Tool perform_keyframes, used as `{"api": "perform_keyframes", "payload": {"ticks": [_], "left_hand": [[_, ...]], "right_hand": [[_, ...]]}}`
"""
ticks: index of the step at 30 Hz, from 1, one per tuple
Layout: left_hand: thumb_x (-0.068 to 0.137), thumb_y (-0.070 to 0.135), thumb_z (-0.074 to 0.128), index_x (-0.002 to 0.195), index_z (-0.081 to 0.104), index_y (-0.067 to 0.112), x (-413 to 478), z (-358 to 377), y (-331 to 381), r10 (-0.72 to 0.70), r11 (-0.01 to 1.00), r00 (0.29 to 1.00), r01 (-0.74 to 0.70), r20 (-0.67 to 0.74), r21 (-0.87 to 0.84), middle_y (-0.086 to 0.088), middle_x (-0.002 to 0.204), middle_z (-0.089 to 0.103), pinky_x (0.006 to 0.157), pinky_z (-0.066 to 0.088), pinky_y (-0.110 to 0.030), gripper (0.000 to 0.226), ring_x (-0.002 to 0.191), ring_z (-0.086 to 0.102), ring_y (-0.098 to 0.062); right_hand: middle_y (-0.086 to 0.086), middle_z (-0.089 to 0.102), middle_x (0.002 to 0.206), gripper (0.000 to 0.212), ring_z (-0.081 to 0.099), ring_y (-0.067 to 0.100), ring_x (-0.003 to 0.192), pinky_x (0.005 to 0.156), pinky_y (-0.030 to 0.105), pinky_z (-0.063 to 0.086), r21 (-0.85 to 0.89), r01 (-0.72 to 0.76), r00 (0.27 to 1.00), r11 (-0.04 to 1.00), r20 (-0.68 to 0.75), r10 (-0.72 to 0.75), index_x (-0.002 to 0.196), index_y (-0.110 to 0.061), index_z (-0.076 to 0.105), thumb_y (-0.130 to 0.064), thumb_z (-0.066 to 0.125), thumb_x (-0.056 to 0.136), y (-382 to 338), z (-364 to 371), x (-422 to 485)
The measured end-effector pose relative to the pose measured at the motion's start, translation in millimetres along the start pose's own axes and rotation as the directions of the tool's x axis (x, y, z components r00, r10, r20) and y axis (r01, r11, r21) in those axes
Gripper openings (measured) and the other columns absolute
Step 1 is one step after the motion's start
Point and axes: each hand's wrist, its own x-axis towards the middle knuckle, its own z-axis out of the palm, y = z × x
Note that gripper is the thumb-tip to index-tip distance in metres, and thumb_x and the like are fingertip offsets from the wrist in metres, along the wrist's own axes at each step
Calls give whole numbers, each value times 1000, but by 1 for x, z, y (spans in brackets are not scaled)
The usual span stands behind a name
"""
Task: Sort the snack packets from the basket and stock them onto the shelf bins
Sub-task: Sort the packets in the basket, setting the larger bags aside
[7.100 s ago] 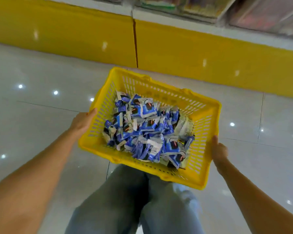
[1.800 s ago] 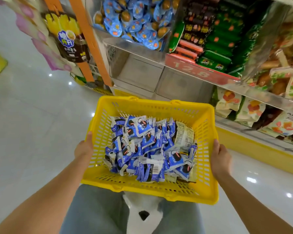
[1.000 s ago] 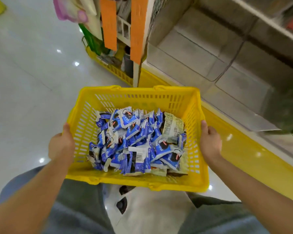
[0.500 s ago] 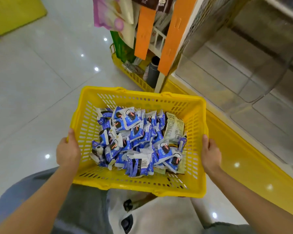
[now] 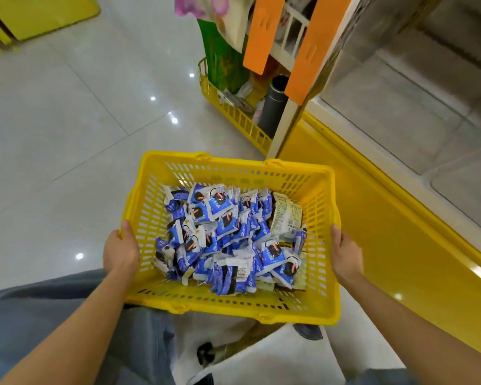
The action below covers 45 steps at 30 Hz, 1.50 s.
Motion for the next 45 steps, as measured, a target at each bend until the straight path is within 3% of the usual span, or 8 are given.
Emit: {"api": "perform_keyframes", "payload": {"ticks": [7, 16, 20, 23, 28, 33, 40, 45], "left_hand": [[100, 44, 23, 112, 52, -6, 15, 7, -1, 42, 997, 998, -39, -48, 63, -29, 113, 55, 81, 37, -45, 59, 104, 51, -43], [100, 27, 36, 117, 47, -7, 17, 9, 9, 81, 990, 981, -59, -174, 130, -31, 121, 49, 93, 35, -50, 39, 114, 45, -46], [91, 9, 49, 118, 49, -2, 4, 17, 17, 499, 849, 842, -426, -206, 314, -26, 117, 49, 92, 34, -49, 29, 108, 43, -41], [93, 15, 51, 114, 54, 8, -8, 37, 18, 649, 728, 754, -653, 99, 206, -13, 117, 52, 89, 37, -36, 22, 107, 46, -26], [87, 27, 64, 140, 31, 9, -21, 74, 3, 402, 802, 705, -579, 584, 147, -9, 141, 37, 107, 33, -37, 65, 130, 36, -25], [81, 25, 71, 144, 22, 7, -11, 81, -13, 313, 831, 731, -520, 607, 198, -9, 148, 29, 109, 31, -35, 81, 134, 31, -25], [84, 28, 68, 139, 31, 10, -10, 83, -7, 324, 793, 755, -545, 570, 271, -11, 139, 40, 101, 39, -39, 69, 124, 43, -27], [87, 23, 64, 132, 36, 13, -46, 76, 30, 181, 978, 830, -95, 527, -186, -11, 124, 45, 74, 46, -27, 54, 95, 54, -22]], "right_hand": [[12, 50, 75, 42, 45, 24, 68, 61, 31, 27, 20, 30, 999, 999, 27, -30, 78, -6, 47, -38, 29, 100, 5, 20, 7], [20, 57, 84, 50, 56, 34, 79, 69, 36, 39, 70, -8, 998, 997, 63, 4, 80, -3, 52, -42, 28, 99, 8, 31, 11], [23, 52, 116, 46, 50, 38, 108, 86, 42, 40, -116, 5, 1000, 993, 1, -5, 116, 4, 48, -38, 39, 97, -3, 23, 6], [17, 53, 118, 39, 50, 32, 110, 91, 37, 40, -246, 337, 915, 909, -141, -378, 125, 1, 48, -20, 54, 93, -21, 24, -12], [-4, 46, 130, 36, 48, 9, 115, 93, 19, 37, 143, 536, 702, 832, 473, -533, 132, -22, 43, -25, 49, 96, -51, 67, -57], [3, 25, 153, 72, 25, 22, 140, 113, 35, 23, 80, 567, 513, 820, 744, -427, 148, -20, 20, -36, 59, 90, -64, 110, -72], [5, 54, 121, 51, 49, 24, 112, 88, 33, 40, 18, 603, 586, 797, 669, -458, 121, -14, 51, -46, 63, 83, -55, 108, -62], [-9, 47, 64, 24, 44, 4, 54, 48, 18, 31, 187, 416, 828, 890, 328, -455, 82, -27, 42, -44, 59, 86, -52, 74, -46]]}}
